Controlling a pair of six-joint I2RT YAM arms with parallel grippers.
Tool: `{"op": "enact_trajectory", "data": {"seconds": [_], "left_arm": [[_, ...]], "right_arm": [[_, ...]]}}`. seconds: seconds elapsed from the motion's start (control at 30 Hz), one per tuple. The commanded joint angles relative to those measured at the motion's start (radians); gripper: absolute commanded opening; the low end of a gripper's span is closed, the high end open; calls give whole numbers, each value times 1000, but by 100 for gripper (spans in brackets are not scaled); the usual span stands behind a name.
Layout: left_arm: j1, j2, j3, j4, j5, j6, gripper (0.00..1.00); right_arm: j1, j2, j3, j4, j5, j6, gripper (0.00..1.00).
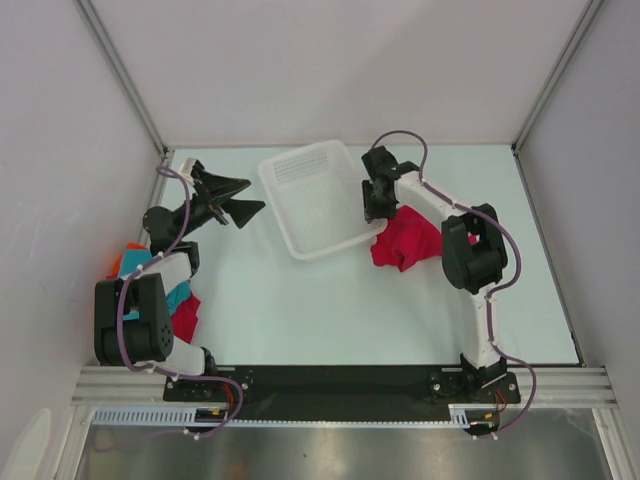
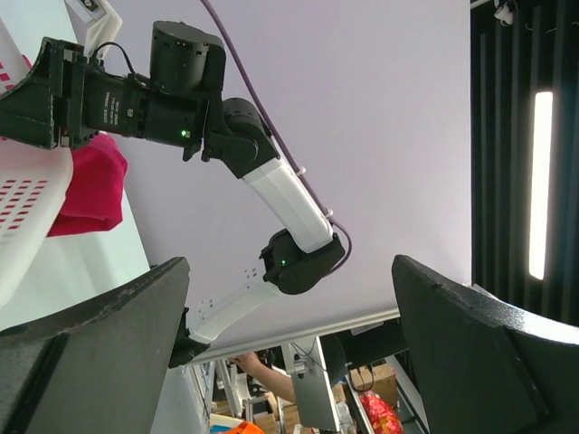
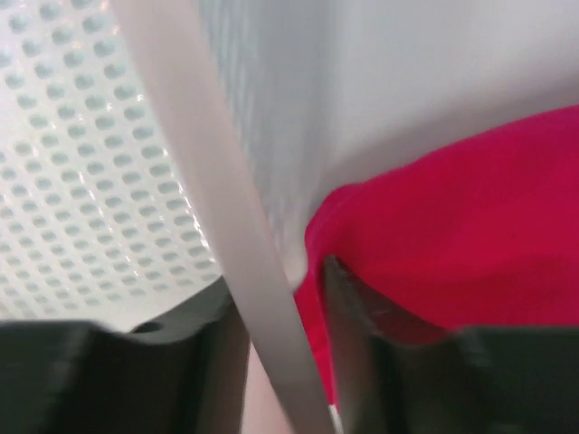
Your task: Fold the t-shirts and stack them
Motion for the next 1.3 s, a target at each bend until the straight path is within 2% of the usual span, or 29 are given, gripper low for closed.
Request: {"op": "enact_trajectory", "data": {"seconds": [0.0, 0.03, 0.1, 0.2, 0.3, 0.37, 0.47, 0.6, 0.7, 0.8, 0.83, 1.0, 1.1, 1.17, 1.27], "left_arm": [[-3, -9, 10, 430, -3, 11, 100], [-2, -9, 12, 430, -3, 9, 99], [-2, -5, 15, 430, 0, 9, 100], [-2, -10, 19, 430, 3, 3, 99], [-2, -18, 22, 430, 8, -3, 100], [-2, -24, 24, 430, 11, -8, 99], [0, -33, 22, 430, 17, -11, 100], [-2, -39, 27, 430, 22, -17, 100], [-2, -41, 29, 430, 22, -17, 100], [-2, -41, 27, 431, 19, -18, 100], [-2, -44, 27, 430, 17, -19, 99], [-2, -58, 21, 430, 16, -14, 99], [-2, -62, 10, 430, 17, -6, 100], [-2, -58, -2, 430, 16, 9, 100], [-2, -26, -34, 430, 32, 34, 100]], "right_arm": [[55, -16, 28, 36, -58, 12, 29], [67, -13, 39, 42, -89, 21, 21], [117, 1, 71, 50, -101, 36, 18], [194, 64, 198, 20, -138, 53, 19], [257, 170, 397, -30, -176, 76, 22], [274, 270, 564, -81, -198, 97, 23], [295, 357, 673, -78, -268, 137, 25], [302, 369, 643, -7, -362, 200, 25], [309, 359, 629, 8, -374, 197, 28], [302, 348, 613, -10, -358, 190, 50], [296, 342, 605, -13, -359, 188, 53], [259, 293, 599, -21, -371, 165, 55], [228, 253, 689, -78, -382, 157, 56], [202, 199, 741, -87, -394, 159, 57], [177, 89, 731, -67, -414, 160, 62]]}}
